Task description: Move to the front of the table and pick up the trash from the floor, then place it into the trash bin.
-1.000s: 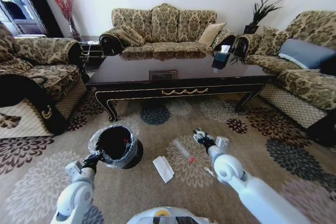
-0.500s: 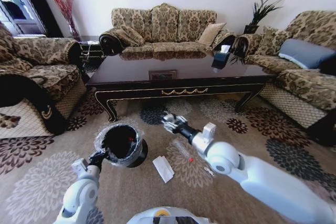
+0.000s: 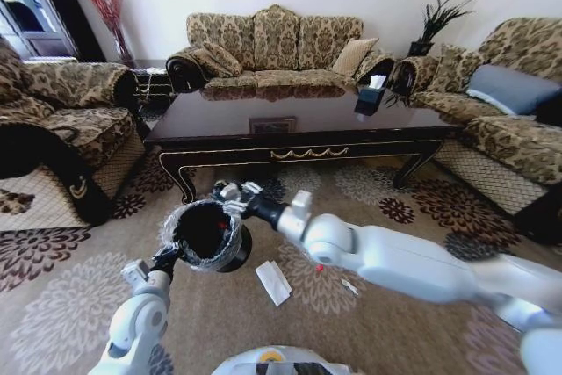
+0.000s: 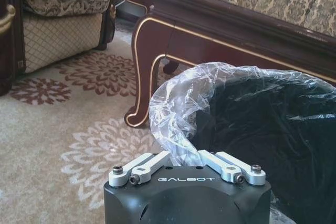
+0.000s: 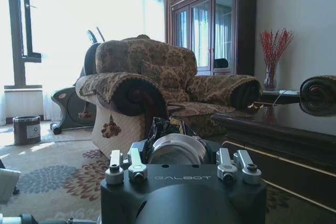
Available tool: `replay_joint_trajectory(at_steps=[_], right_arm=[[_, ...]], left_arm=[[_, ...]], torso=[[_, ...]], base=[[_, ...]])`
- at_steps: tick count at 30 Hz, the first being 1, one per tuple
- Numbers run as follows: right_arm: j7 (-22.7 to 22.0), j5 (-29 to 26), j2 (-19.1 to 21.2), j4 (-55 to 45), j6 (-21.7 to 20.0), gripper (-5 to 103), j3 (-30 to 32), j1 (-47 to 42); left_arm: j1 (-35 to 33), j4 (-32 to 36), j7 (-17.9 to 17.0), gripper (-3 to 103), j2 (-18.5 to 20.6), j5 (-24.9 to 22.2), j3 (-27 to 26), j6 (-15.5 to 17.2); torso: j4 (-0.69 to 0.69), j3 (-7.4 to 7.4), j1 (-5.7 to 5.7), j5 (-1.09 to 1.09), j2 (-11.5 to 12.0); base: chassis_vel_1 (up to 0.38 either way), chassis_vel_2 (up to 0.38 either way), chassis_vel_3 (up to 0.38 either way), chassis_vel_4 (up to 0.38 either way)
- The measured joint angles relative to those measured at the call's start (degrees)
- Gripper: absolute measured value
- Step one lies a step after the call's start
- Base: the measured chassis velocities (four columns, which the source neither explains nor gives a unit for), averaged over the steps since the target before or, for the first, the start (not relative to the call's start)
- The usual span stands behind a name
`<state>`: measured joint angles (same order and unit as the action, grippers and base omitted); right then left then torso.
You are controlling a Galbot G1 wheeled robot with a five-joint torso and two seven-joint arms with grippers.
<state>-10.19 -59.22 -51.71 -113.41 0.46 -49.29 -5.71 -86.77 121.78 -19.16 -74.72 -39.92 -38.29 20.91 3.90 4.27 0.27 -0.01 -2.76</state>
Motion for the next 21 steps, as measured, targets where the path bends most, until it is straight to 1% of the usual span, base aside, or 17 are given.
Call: replay_joint_trajectory(at_steps=[4, 9, 13, 17, 18, 19, 21], right_arm=[[1.1, 0.6, -2.2, 3.2, 1.2, 57, -2.4, 0.9], [2.7, 1.4, -4.6, 6.5, 2.3, 57, -4.3, 0.6], [3.1, 3.2, -6.9, 9.0, 3.2, 57, -6.1, -0.3], [3.1, 4.3, -8.1, 10.6, 4.1, 57, -6.9, -0.8], [3.1, 4.3, -8.2, 10.8, 4.2, 55, -7.0, -0.9], [3.1, 4.3, -8.3, 10.8, 4.3, 61, -7.1, -0.9], [3.1, 4.3, -8.4, 10.8, 4.3, 61, -7.1, -0.8]], left_arm=[[0.5, -0.6, 0.0, 3, 0.2, 0.0, 0.4, 0.2], [1.2, -1.0, 0.0, 3, 0.4, -0.5, 0.4, 0.6], [1.2, -0.7, -0.1, 3, 0.5, -1.0, 0.2, 0.9], [1.3, -0.4, -0.1, 3, 0.6, -1.4, 0.0, 0.9], [1.2, -0.3, -0.1, 3, 0.6, -1.5, 0.0, 0.9], [1.2, -0.3, -0.1, 3, 0.6, -1.5, 0.0, 0.9], [1.2, -0.3, -0.1, 3, 0.6, -1.6, 0.0, 0.9]], torso=[[-0.02, 0.00, 0.00, 0.00, 0.0], [0.00, 0.00, 0.00, 0.00, 0.0], [-0.01, -0.01, 0.00, 0.00, 0.0], [-0.01, 0.00, 0.00, 0.01, 0.0], [-0.01, 0.00, 0.00, 0.01, 0.0], [-0.01, 0.00, 0.00, 0.00, 0.0], [-0.01, -0.01, -0.01, 0.01, 0.0]], base=[[0.000, 0.000, 0.000, 0.000], [0.000, 0.000, 0.000, 0.000], [0.000, 0.000, 0.000, 0.000], [0.000, 0.000, 0.000, 0.000], [0.000, 0.000, 0.000, 0.000], [0.000, 0.000, 0.000, 0.000], [0.000, 0.000, 0.000, 0.000]])
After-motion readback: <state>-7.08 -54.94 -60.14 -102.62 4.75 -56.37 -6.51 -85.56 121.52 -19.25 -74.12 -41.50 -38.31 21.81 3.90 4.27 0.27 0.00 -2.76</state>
